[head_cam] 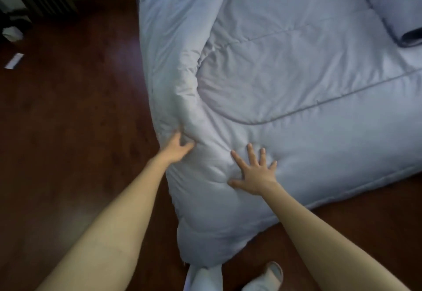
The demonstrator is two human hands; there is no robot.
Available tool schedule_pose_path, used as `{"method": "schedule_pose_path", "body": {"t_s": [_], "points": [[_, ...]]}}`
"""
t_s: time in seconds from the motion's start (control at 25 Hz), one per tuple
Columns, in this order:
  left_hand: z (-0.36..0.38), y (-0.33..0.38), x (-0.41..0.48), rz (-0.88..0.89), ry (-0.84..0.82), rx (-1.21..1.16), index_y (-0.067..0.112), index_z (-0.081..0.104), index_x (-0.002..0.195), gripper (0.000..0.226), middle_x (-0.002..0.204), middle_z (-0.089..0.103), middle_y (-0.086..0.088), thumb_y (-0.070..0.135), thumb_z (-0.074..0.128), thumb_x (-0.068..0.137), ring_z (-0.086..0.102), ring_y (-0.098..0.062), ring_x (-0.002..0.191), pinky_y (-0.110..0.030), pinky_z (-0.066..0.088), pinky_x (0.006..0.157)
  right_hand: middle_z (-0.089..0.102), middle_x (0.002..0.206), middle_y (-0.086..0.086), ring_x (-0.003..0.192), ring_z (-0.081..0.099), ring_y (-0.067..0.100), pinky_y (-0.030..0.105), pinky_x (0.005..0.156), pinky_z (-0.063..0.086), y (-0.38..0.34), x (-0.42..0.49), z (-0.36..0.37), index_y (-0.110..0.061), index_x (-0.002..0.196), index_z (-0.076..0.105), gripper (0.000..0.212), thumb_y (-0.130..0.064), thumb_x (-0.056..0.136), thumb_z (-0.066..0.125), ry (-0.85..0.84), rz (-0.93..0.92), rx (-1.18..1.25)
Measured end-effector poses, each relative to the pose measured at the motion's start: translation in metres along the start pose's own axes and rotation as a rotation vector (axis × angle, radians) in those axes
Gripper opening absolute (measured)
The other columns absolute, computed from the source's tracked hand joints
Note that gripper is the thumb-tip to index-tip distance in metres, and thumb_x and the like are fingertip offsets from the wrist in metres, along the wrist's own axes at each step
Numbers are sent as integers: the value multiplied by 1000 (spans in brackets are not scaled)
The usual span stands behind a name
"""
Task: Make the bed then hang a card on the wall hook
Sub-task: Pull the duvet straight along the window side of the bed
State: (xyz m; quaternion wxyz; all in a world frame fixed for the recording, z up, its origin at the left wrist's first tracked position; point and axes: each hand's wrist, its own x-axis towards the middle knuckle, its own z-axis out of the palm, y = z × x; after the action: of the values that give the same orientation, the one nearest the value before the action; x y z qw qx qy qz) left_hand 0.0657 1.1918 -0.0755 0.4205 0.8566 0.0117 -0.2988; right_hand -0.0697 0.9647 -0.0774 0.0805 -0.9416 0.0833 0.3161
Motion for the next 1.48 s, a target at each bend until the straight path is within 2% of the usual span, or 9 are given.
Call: {"method": "schedule_pose_path", "body": {"t_s": [0.16, 0.32, 0.52, 0.68, 0.84, 1.12, 1.24, 1.32, 1.48], "points": [[53, -7, -30, -66, -175, 454, 21, -6, 153, 78, 161, -10, -10, 46, 40, 95, 18, -31, 147, -37, 20, 120, -21, 160, -4, 148, -12, 34, 62, 113, 13, -1, -10, -12, -50, 146, -9, 88, -62, 83, 52, -54, 17, 37], [27, 8, -73, -72, -343, 772, 7, 17, 151, 69, 158, 21, -15, 41, 42, 96, 28, -30, 143, -35, 25, 117, -9, 162, -3, 149, -2, 29, 59, 114, 16, -4, -28, -24, -40, 151, 1, 79, -48, 90, 50, -103, 35, 31], [-51, 57, -98, 72, -26, 915, 8, 25, 147, 60, 156, 27, -8, 37, 38, 97, 24, -26, 145, -47, 27, 115, 1, 163, -4, 150, 0, 24, 57, 116, 15, -51, -32, -105, -16, 153, 7, 72, -43, 96, 40, 104, 6, 45], [-99, 97, -85, 274, 243, 894, 13, 18, 151, 60, 160, 16, -3, 33, 37, 98, 13, -19, 149, -45, 13, 119, 17, 160, -1, 148, 12, 24, 54, 111, 24, -103, -21, -172, -13, 149, 20, 63, -39, 96, 40, 332, -67, 109], [-156, 94, -50, 408, 411, 867, 19, 27, 148, 57, 157, 28, -2, 27, 42, 94, 26, -19, 144, -43, 21, 116, 38, 149, 2, 135, 37, 26, 44, 100, 38, -156, 4, -209, -19, 144, 31, 56, -33, 92, 46, 508, -75, 170], [-314, 58, -6, 597, 330, 842, 23, 28, 148, 58, 154, 33, -1, 22, 45, 93, 40, -25, 136, -41, 40, 106, 37, 151, 12, 132, 44, 33, 40, 104, 41, -280, 67, -244, -13, 151, 21, 70, -26, 92, 56, 690, -116, 499], [-362, 66, 11, 635, 306, 576, 23, 32, 146, 56, 151, 36, -1, 21, 47, 92, 44, -25, 133, -40, 45, 101, 45, 144, 3, 118, 57, 19, 14, 79, 45, -335, 78, -272, -14, 147, 31, 60, -19, 93, 57, 767, -159, 893], [-381, 79, 26, 663, 293, 488, 24, 34, 144, 54, 149, 38, 0, 20, 46, 92, 48, -25, 127, -41, 47, 97, 48, 142, -2, 110, 58, 13, 10, 67, 45, -354, 92, -293, -18, 145, 34, 57, -17, 93, 58, 807, -192, 1020], [-403, 104, 72, 729, 198, 498, 26, 42, 138, 47, 144, 43, 2, 19, 43, 91, 56, -22, 118, -43, 50, 90, 48, 141, 0, 108, 58, 14, 10, 71, 46, -354, 134, -329, -19, 145, 34, 59, -14, 92, 59, 887, -184, 1044]]}}
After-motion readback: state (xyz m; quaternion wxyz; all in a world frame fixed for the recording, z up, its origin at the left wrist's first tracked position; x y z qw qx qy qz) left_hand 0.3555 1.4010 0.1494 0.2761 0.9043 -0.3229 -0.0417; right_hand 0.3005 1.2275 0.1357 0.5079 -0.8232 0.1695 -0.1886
